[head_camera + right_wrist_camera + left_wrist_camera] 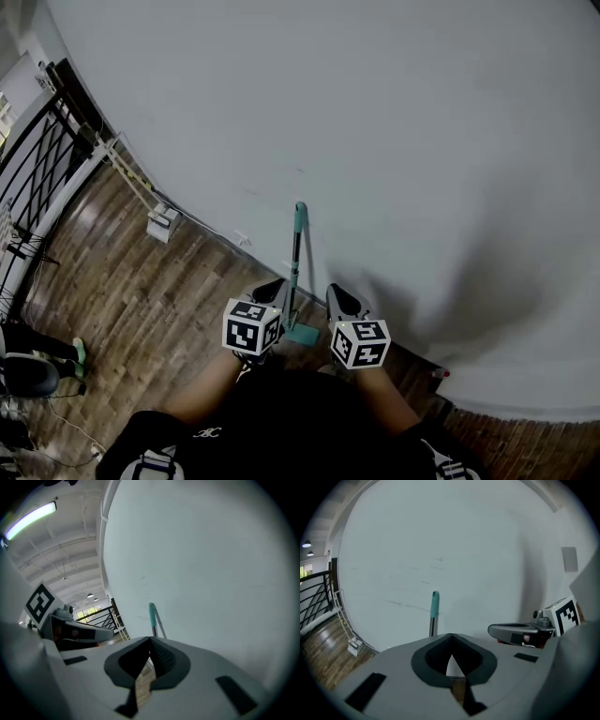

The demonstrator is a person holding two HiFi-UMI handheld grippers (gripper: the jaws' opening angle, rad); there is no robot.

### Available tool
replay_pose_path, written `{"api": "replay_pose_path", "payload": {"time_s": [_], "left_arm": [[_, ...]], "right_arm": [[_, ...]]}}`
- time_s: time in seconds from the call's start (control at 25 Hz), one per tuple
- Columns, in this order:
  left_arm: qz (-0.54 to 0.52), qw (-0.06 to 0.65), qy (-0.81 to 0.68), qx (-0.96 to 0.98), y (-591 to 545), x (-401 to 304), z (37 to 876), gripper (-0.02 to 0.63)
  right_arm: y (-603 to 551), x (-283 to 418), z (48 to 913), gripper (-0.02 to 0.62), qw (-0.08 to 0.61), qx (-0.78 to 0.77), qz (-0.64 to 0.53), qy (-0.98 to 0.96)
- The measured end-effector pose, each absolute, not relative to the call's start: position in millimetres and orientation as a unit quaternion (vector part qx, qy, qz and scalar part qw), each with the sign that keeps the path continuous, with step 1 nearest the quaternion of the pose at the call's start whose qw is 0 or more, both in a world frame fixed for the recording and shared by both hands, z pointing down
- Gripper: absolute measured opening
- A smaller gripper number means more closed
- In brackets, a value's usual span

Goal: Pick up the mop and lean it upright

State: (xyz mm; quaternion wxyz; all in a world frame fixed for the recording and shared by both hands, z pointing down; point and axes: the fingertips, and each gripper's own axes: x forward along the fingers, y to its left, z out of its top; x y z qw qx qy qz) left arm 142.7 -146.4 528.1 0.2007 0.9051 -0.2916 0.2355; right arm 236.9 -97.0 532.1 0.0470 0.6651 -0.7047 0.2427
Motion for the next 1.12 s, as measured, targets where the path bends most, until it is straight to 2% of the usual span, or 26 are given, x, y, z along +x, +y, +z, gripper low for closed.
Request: {"api": "replay_pose_path", "payload": {"time_s": [0.12,0.4,0.44,0.52,0.84,1.04,1.12], "left_arm": [[0.218,0.216,-0.279,0.910,-168.4,136.8,524.6,-0.005],[0.186,0.241,-0.244,0.921,-208.2,128.4,527.8,-0.005],[0.182,0.241,-0.242,0.922,-213.3,124.2,526.8,-0.005],[0.175,0.243,-0.239,0.923,-224.3,113.8,526.6,-0.005],[0.187,0.248,-0.226,0.923,-265.8,78.9,541.9,-0.005],[0.195,0.242,-0.217,0.925,-278.4,68.5,542.2,-0.005],[0.195,0.242,-0.218,0.925,-281.3,63.3,543.0,-0.005]], "right_arm": [[-107.8,223.7,523.8,0.015,0.040,0.671,0.238,-0.701],[-165.0,220.0,520.4,0.016,0.076,0.707,0.213,-0.670],[-175.8,216.2,518.9,0.028,0.078,0.709,0.211,-0.668],[-198.6,207.9,515.3,0.094,0.082,0.714,0.208,-0.663],[-269.8,210.0,535.5,0.133,0.099,0.775,0.233,-0.579],[-287.0,217.4,548.0,0.126,0.107,0.795,0.256,-0.540],[-288.3,219.4,550.9,0.047,0.123,0.801,0.247,-0.531]]}}
